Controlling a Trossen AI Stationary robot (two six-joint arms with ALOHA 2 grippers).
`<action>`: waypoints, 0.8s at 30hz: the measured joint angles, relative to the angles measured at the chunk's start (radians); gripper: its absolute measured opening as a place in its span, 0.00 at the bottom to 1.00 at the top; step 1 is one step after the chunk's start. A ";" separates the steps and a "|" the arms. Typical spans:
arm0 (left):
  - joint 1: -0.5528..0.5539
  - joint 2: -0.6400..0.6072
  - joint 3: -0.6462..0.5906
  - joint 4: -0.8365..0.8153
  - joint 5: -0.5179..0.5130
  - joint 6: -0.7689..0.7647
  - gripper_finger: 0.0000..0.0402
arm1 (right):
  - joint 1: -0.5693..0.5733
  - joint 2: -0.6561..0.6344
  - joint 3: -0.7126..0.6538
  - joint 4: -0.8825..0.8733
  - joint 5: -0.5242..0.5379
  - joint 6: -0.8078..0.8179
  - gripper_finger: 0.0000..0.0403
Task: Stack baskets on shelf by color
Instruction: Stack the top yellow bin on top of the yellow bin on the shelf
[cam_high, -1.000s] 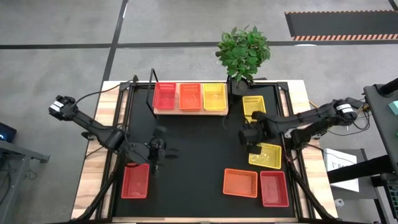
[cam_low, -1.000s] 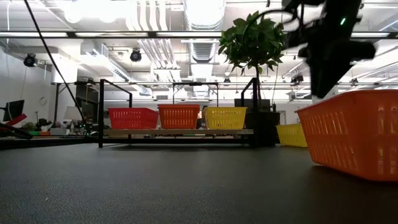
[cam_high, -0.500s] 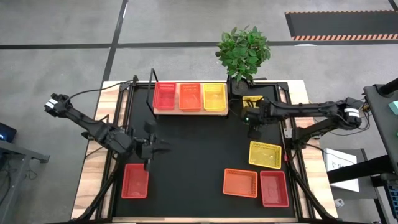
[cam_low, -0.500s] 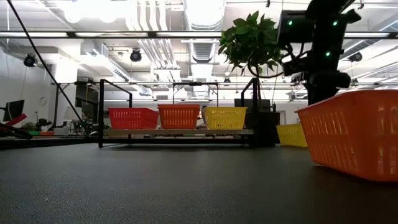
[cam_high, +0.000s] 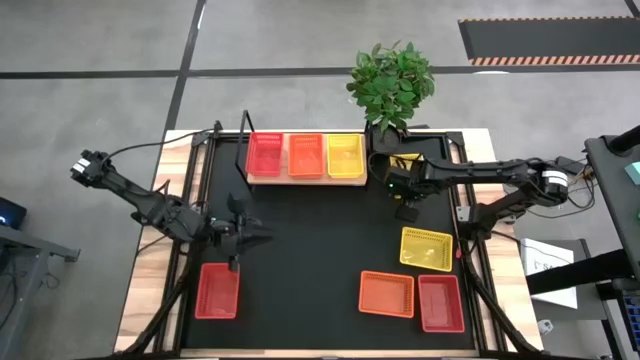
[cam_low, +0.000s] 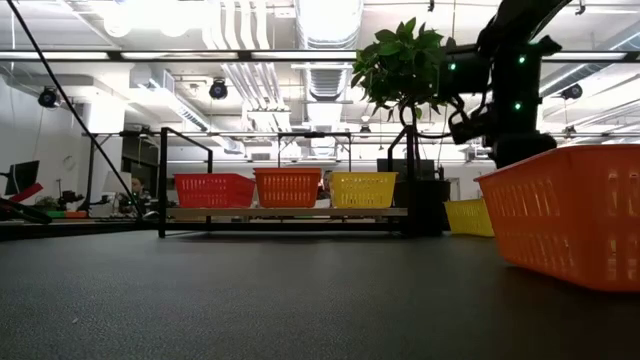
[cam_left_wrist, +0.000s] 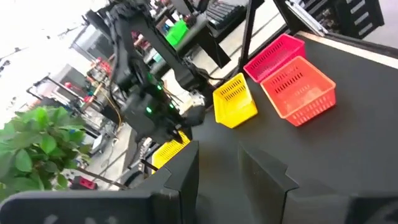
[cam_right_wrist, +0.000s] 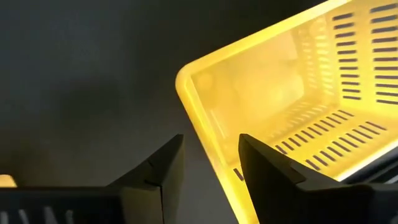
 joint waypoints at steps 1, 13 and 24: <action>0.000 -0.005 0.000 0.006 -0.002 0.002 0.24 | 0.000 0.012 0.000 0.000 0.000 0.000 0.36; -0.001 -0.011 -0.008 0.015 -0.006 -0.032 0.24 | 0.000 0.129 0.000 0.000 0.001 -0.001 0.23; -0.001 -0.007 -0.008 0.015 -0.006 -0.033 0.24 | 0.003 0.110 0.031 -0.060 -0.002 0.036 0.02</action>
